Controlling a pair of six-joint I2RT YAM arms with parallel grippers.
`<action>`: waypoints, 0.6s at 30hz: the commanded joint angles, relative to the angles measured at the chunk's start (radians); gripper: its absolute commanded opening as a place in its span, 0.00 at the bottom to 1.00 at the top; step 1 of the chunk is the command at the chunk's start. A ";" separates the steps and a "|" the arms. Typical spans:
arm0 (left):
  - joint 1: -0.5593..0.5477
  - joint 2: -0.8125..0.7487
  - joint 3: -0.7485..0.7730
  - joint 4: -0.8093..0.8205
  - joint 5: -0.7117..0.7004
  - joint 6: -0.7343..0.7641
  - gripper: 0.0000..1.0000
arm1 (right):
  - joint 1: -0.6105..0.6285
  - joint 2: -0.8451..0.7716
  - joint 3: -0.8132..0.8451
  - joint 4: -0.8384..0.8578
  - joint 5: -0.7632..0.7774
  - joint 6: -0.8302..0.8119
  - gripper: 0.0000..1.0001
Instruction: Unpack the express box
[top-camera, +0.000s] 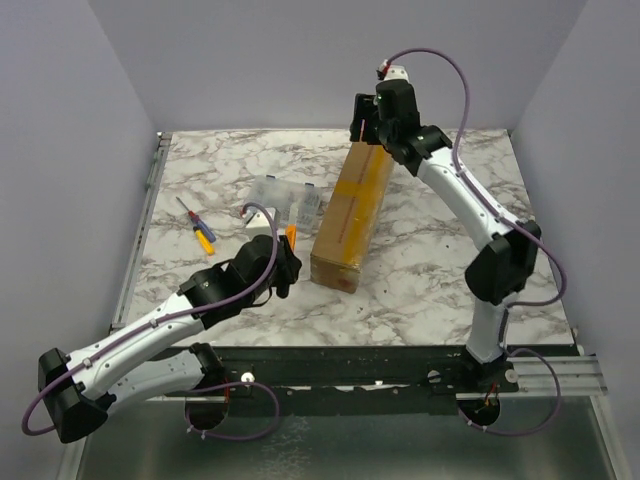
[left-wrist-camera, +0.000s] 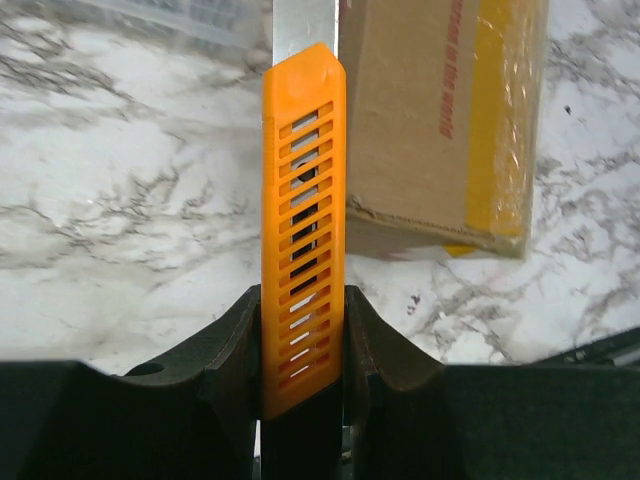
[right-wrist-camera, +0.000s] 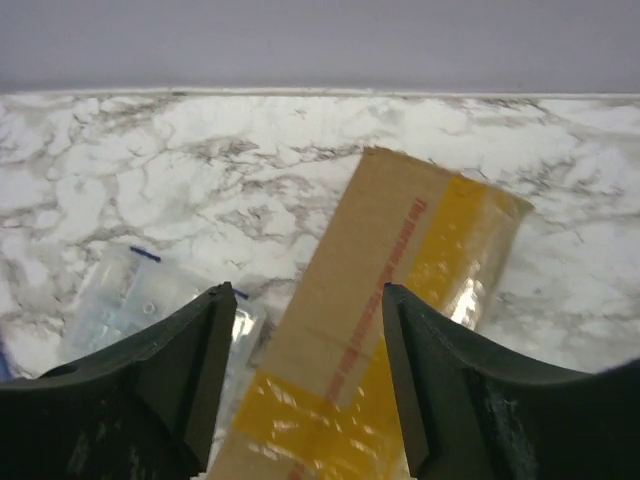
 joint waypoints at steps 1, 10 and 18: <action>0.002 -0.062 -0.086 0.201 0.210 -0.045 0.00 | -0.027 0.233 0.248 -0.069 -0.259 -0.054 0.59; 0.000 0.026 -0.212 0.382 0.418 -0.045 0.00 | -0.027 0.492 0.429 -0.050 -0.418 -0.119 0.42; 0.001 0.118 -0.293 0.587 0.310 -0.089 0.00 | -0.030 0.405 0.206 -0.049 -0.267 -0.072 0.38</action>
